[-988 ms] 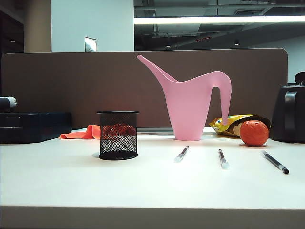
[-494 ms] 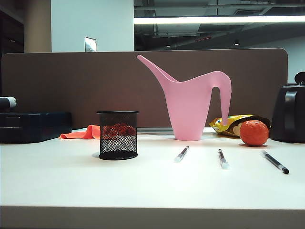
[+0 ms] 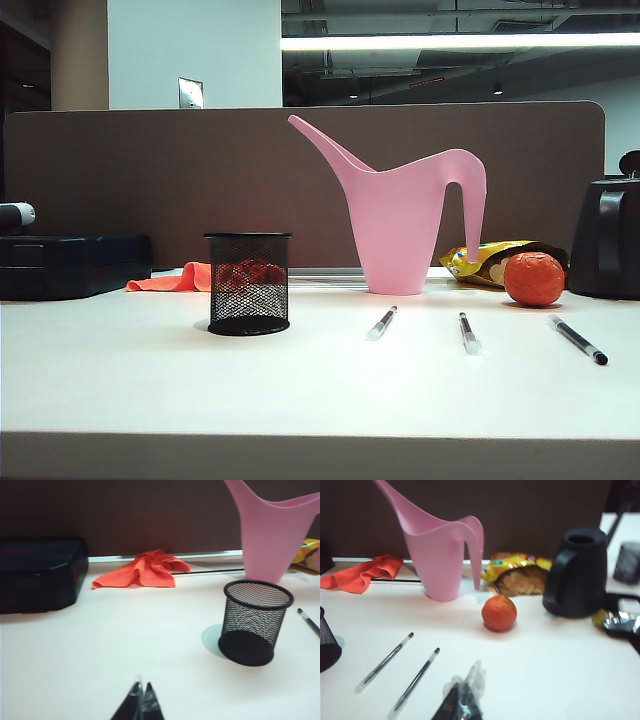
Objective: Pick up a few water-based pens and put them in the pen basket.
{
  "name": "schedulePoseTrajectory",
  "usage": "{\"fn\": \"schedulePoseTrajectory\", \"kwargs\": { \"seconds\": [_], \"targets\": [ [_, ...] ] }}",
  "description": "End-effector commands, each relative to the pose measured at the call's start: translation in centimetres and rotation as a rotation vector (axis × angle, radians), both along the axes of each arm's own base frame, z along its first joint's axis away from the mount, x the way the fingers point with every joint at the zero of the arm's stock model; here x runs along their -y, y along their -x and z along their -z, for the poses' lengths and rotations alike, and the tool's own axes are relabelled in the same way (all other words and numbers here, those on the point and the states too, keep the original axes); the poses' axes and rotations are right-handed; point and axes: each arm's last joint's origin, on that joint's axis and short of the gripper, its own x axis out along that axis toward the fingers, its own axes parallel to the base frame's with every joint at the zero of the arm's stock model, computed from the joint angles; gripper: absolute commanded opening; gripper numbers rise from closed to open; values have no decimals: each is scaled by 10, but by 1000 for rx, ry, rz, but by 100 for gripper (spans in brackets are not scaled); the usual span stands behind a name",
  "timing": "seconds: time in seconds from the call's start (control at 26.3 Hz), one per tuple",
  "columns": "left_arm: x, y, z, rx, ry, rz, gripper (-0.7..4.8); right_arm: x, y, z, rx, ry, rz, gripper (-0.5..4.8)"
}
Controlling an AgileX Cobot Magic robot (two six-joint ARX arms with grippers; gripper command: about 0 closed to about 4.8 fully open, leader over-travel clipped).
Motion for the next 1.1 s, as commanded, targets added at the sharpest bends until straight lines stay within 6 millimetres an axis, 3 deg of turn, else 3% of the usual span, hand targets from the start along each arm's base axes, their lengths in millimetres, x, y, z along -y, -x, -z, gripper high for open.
{"fn": "schedulePoseTrajectory", "kwargs": {
  "seconds": [0.04, 0.3, 0.42, 0.53, 0.68, 0.72, 0.87, 0.95, 1.1],
  "targets": [
    [0, 0, -1, 10, -7, 13, -5, 0, 1, -16, -119, -69, 7, -6],
    [1, 0, -1, 11, -7, 48, -5, -4, -22, -40, -328, -127, -86, -6],
    [2, 1, -1, 10, -7, 74, -5, -6, -40, -48, -413, -148, -123, -6],
    [2, 1, -1, 10, -7, 85, -5, -9, -71, -53, -534, -182, -195, 1],
    [2, 1, -1, 10, -7, 85, -5, -12, -118, -43, -703, -224, -217, 174],
    [3, 1, -1, 10, -8, 92, -6, -13, -133, -37, -756, -228, -210, 238],
    [3, 1, -1, 10, -8, 103, -5, -14, -168, -15, -853, -238, -202, 312],
    [3, 1, -1, 10, -8, 103, -5, -15, -183, -3, -879, -240, -200, 397],
    [3, 1, -1, 10, -8, 103, -5, -19, -206, 21, -922, -231, -194, 400]
  ]
}}
